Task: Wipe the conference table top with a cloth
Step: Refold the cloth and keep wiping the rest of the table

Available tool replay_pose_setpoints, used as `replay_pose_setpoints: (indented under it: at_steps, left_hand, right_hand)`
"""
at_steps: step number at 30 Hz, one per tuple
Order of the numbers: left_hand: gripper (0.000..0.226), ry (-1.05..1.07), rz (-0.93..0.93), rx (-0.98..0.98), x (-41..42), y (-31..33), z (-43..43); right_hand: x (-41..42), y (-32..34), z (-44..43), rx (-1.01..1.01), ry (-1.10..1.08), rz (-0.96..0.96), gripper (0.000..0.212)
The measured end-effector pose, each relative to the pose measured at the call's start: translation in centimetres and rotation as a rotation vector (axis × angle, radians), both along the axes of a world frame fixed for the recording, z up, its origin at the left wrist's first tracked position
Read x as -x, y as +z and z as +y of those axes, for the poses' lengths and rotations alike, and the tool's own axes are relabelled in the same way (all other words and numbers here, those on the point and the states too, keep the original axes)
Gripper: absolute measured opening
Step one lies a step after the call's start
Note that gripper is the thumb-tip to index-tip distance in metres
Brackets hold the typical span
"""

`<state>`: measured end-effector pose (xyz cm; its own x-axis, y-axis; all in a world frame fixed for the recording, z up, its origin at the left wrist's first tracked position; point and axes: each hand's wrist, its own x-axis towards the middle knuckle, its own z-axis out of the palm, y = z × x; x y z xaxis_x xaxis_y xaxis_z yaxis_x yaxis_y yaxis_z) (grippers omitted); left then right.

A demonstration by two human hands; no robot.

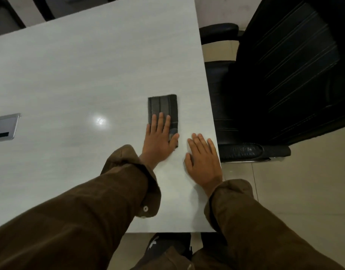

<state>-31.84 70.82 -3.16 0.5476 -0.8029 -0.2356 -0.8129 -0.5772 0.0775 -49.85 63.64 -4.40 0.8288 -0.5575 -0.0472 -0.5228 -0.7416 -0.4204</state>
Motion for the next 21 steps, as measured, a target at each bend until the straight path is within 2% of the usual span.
replay_pose_setpoints:
  at_steps: [3,8,11,16,21]
  left_hand:
    - [0.075,-0.151,0.002,0.014,0.4,0.3,6.3]
    - [0.077,-0.113,-0.005,-0.042,-2.0,1.1,16.2]
    - [0.079,-0.071,-0.001,-0.017,-3.4,0.6,15.2]
    - [0.082,0.100,-0.016,0.039,-1.7,0.0,7.5]
    - [0.076,-0.201,0.046,0.138,4.1,-0.5,6.8]
  right_hand:
    - [0.9,0.2,0.2,-0.007,-0.001,-0.014,0.057]
    - [4.0,0.0,3.0,0.005,-0.075,-0.055,0.052]
    - [3.9,-0.1,3.4,0.026,-0.103,-0.056,0.052]
    - [4.1,0.0,3.4,0.002,-0.115,-0.041,0.055]
    - [4.5,0.3,4.7,0.010,-0.175,0.004,0.058]
